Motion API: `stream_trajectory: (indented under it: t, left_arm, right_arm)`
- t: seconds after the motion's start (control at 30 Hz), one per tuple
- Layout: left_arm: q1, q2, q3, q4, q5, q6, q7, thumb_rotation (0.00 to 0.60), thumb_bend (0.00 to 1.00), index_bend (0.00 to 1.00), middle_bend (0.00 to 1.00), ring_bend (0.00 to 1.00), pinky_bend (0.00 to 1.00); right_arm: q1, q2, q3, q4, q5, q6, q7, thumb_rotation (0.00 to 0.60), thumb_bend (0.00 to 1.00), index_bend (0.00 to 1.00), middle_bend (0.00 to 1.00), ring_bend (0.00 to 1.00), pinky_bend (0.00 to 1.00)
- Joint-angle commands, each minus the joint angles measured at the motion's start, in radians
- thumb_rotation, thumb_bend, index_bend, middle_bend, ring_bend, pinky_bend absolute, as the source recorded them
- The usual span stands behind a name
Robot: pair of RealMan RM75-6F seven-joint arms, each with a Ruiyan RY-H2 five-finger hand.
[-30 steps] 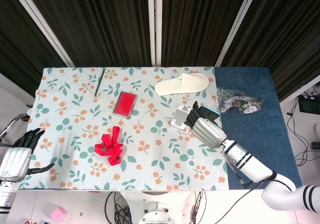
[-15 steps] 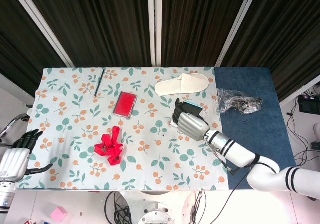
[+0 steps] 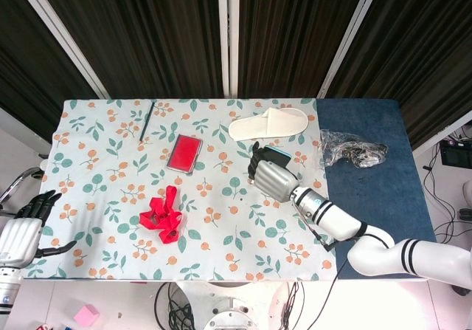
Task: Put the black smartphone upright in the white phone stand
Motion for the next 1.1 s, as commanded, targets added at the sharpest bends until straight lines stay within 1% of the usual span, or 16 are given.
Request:
stream_trajectory:
  t: [0.03, 0.17, 0.3, 0.5, 0.9, 1.1]
  left_arm:
    - [-0.001, 0.001, -0.001, -0.002, 0.002, 0.001, 0.004, 0.423, 0.02, 0.1, 0.07, 0.07, 0.22]
    - [-0.003, 0.005, -0.003, -0.008, -0.001, -0.001, 0.006, 0.423, 0.02, 0.1, 0.07, 0.07, 0.22]
    - [-0.005, 0.009, -0.005, -0.013, -0.004, -0.005, 0.008, 0.425, 0.02, 0.1, 0.07, 0.07, 0.22]
    - [-0.009, 0.01, -0.009, -0.017, -0.01, -0.011, 0.01, 0.422, 0.02, 0.1, 0.07, 0.07, 0.22]
    - [-0.012, 0.007, -0.008, -0.009, -0.014, -0.019, 0.004, 0.423, 0.02, 0.1, 0.07, 0.07, 0.22]
    - [-0.011, 0.009, -0.007, -0.011, -0.012, -0.016, -0.008, 0.424, 0.02, 0.1, 0.07, 0.07, 0.22]
  right_arm:
    - [0.026, 0.005, -0.012, 0.011, 0.02, -0.026, -0.007, 0.6, 0.28, 0.57, 0.33, 0.38, 0.19]
    - [0.066, 0.008, -0.025, 0.024, 0.053, -0.059, -0.013, 0.6, 0.28, 0.57, 0.32, 0.37, 0.19]
    - [0.109, 0.025, -0.039, 0.021, 0.057, -0.089, -0.022, 0.6, 0.28, 0.57, 0.32, 0.36, 0.19]
    - [0.162, 0.04, -0.059, 0.013, 0.097, -0.116, -0.022, 0.6, 0.28, 0.57, 0.31, 0.36, 0.2]
    - [0.224, 0.021, -0.136, 0.013, 0.218, -0.084, -0.053, 0.6, 0.28, 0.57, 0.31, 0.35, 0.2]
    - [0.252, 0.003, -0.166, 0.016, 0.253, -0.062, -0.058, 0.6, 0.28, 0.57, 0.31, 0.34, 0.2]
